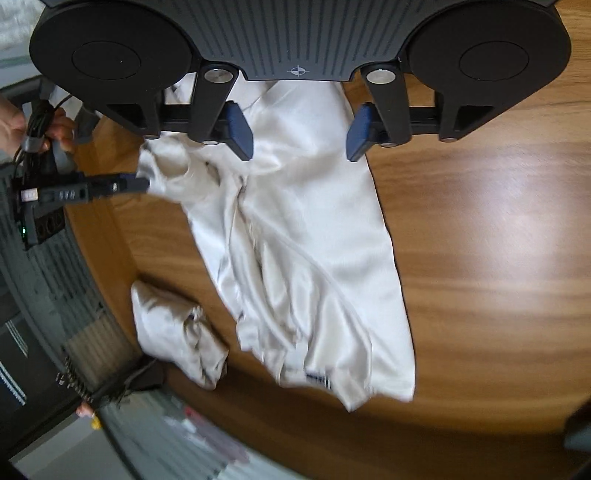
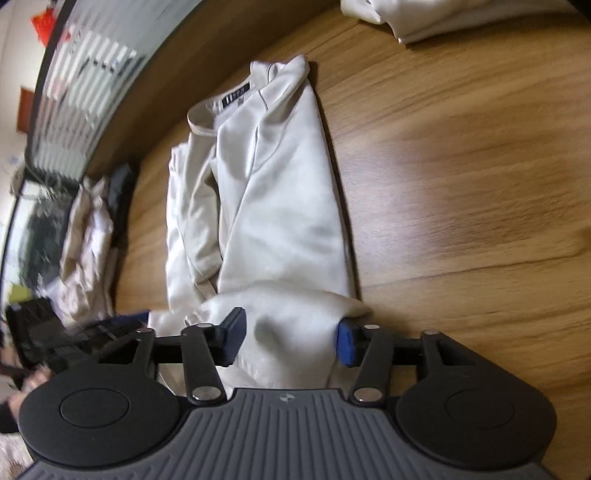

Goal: Fold clothes

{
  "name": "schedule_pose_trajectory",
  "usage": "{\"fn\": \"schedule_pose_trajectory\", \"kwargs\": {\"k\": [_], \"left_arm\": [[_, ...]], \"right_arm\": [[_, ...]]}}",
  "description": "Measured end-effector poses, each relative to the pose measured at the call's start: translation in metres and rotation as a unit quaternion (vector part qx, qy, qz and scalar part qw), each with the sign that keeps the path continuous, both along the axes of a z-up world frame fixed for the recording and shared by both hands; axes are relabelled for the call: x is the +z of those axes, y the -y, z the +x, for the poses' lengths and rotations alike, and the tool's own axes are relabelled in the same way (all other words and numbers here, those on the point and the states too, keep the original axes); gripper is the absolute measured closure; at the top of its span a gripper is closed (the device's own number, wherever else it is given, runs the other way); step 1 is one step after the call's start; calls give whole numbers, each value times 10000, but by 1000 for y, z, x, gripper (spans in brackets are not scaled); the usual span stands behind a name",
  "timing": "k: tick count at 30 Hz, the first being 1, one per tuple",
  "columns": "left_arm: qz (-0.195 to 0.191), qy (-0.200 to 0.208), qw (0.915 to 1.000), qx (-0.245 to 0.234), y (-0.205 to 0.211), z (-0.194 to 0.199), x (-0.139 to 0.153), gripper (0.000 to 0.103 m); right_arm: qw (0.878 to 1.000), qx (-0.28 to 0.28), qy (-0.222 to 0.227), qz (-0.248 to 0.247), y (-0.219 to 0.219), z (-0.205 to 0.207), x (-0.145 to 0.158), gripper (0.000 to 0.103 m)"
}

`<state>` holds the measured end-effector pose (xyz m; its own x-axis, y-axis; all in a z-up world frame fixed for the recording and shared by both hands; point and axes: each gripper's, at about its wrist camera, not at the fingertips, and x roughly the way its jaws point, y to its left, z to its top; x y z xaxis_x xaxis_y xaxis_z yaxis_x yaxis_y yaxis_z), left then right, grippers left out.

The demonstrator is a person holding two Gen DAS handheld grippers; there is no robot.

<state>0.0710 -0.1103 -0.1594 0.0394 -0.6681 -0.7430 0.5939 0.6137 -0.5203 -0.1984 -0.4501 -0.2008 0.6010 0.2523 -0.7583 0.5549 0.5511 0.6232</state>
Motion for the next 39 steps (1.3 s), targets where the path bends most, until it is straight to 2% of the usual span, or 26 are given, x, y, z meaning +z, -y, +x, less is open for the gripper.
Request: {"fn": "schedule_pose_trajectory", "kwargs": {"k": [5, 9, 12, 15, 21, 22, 24, 26, 27, 28, 29, 30, 35, 39], "left_arm": [[141, 484, 9987, -66, -11, -21, 28, 38], [331, 483, 9981, -197, -17, -41, 28, 37], [413, 272, 9985, -221, -20, -52, 17, 36], [494, 68, 9981, -351, -17, -61, 3, 36], [676, 36, 9963, -528, -8, -68, -18, 36], [663, 26, 9963, -551, -8, -68, -20, 37], [617, 38, 9965, -556, -6, -67, -21, 47], [560, 59, 9971, -505, -4, -66, -21, 70], [493, 61, 9976, -481, -4, -65, -20, 73], [391, 62, 9981, -471, -4, -63, -17, 79], [299, 78, 9985, -455, -4, -62, -15, 82], [224, 85, 9988, -427, -3, -60, -13, 82], [-37, -79, 9999, -130, 5, -36, -6, 83], [-183, -185, 9994, 249, 17, -8, -2, 82]], "right_arm": [[9942, 680, -122, -829, -14, -4, 36, 46], [9818, 1281, 80, -1398, -38, -6, 59, 46], [9787, 1470, 110, -1430, -58, -7, 61, 46], [9811, 1459, 10, -1272, -77, -8, 50, 44], [9878, 1189, -152, -991, -100, -8, 14, 42], [9885, 1132, -156, -987, -102, -6, 9, 42], [9899, 1018, -156, -979, -105, -4, 1, 42], [9911, 919, -85, -960, -104, 0, -4, 44], [9916, 892, -36, -932, -104, 1, -5, 58], [9919, 890, 40, -901, -103, 3, -4, 65], [9921, 887, 110, -881, -102, 5, -3, 81], [9919, 880, 163, -903, -100, 7, 0, 83], [9943, 688, 342, -743, -80, 25, 12, 84], [9966, 460, 389, -554, -53, 48, 18, 80]]}}
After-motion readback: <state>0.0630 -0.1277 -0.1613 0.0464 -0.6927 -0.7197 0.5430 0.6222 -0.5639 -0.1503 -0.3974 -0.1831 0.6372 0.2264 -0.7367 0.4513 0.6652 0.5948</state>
